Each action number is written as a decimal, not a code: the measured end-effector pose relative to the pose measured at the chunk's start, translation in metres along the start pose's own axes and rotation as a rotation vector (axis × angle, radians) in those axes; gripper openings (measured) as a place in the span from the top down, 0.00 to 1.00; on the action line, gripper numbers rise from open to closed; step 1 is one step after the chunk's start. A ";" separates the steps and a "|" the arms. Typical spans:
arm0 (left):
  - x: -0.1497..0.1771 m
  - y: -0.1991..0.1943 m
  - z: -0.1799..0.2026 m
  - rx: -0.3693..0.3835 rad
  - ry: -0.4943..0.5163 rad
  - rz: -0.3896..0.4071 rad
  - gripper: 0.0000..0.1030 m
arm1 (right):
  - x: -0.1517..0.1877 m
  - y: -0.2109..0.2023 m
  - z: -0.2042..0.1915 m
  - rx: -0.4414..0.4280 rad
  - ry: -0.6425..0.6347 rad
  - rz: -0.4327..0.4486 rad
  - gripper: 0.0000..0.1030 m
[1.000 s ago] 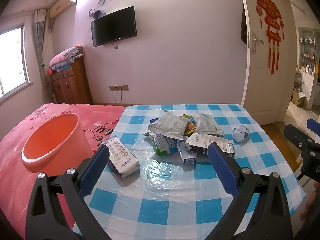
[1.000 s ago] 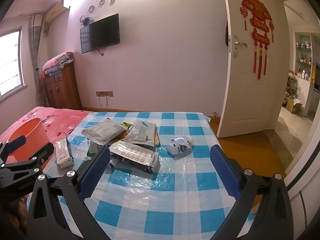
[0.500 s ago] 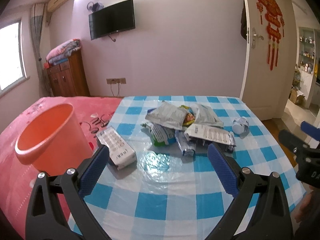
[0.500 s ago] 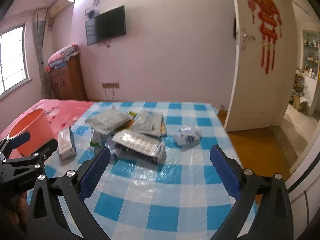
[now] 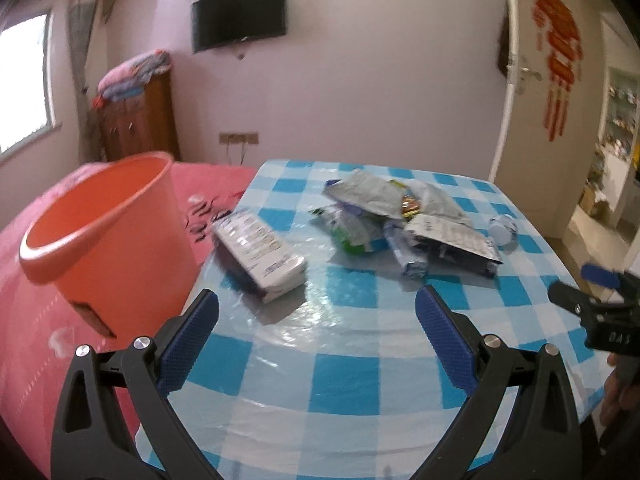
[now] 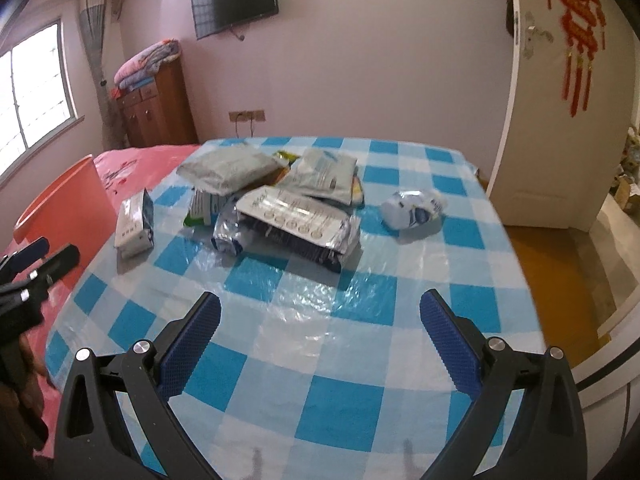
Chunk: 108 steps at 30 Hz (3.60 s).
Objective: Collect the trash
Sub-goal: 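Reach the left tool to the white milk carton while the right tool approaches the white bottle, then close the left tool on the milk carton while the right tool grasps the white bottle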
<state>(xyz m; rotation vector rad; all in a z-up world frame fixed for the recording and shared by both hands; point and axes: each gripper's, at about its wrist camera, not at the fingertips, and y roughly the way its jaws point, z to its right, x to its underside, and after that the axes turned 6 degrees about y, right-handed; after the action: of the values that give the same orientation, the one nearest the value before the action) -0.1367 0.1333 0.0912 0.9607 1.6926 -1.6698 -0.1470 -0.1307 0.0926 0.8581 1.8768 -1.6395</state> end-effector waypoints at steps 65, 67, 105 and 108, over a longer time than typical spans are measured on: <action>-0.040 0.169 -0.047 -0.212 -0.215 -0.303 0.32 | -0.096 0.181 0.130 -0.009 0.352 -0.152 0.20; -0.040 0.170 -0.047 -0.211 -0.211 -0.301 0.35 | -0.097 0.183 0.126 0.003 0.332 -0.152 0.22; -0.026 0.157 0.018 -0.048 -0.050 -0.324 0.31 | -0.093 0.186 0.107 0.122 0.246 -0.150 0.15; -0.026 0.157 0.017 -0.044 -0.055 -0.321 0.31 | -0.094 0.190 0.107 0.141 0.227 -0.149 0.17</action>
<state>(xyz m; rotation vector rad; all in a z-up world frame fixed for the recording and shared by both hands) 0.0043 0.1078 0.0194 0.6405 1.9150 -1.8308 0.0525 -0.2348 0.0167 1.0206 2.0391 -1.8492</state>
